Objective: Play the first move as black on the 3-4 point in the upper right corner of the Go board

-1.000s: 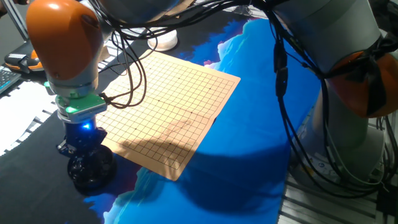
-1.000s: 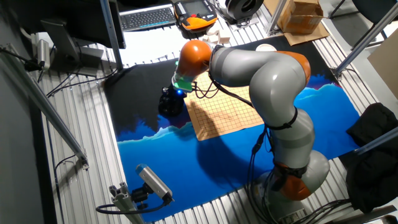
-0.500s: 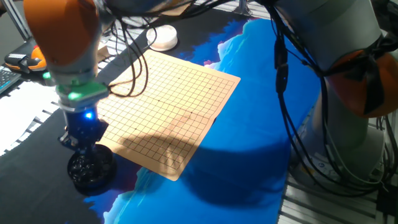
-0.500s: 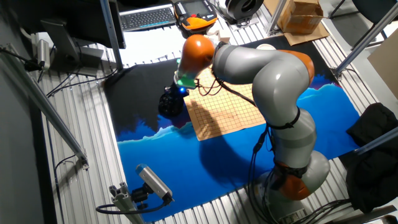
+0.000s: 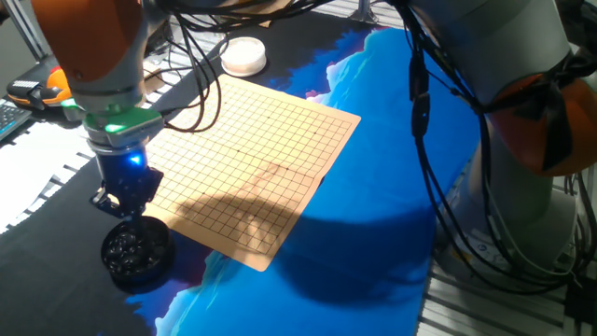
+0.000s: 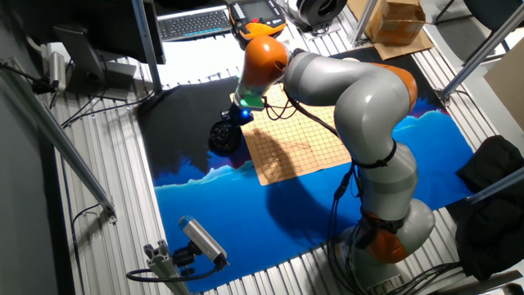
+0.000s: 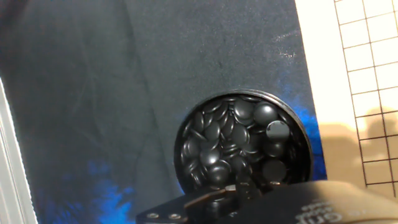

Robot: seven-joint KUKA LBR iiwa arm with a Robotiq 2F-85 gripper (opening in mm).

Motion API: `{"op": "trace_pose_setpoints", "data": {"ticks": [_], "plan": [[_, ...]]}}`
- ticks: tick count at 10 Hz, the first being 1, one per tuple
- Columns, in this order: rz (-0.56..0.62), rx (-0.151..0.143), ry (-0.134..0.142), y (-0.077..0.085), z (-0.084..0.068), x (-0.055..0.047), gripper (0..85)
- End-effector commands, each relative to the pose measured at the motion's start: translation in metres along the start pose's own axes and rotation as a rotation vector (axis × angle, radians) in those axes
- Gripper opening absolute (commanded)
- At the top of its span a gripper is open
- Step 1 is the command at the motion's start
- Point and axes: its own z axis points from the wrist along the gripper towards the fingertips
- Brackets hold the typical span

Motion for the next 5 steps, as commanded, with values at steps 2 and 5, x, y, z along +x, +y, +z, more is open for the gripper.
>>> {"op": "trace_pose_setpoints", "data": {"ticks": [2,5], "plan": [[-0.011,0.009,0.008,-0.002,-0.005,0.005,0.0],[-0.043,0.04,0.019,-0.008,-0.014,0.015,0.0]]}}
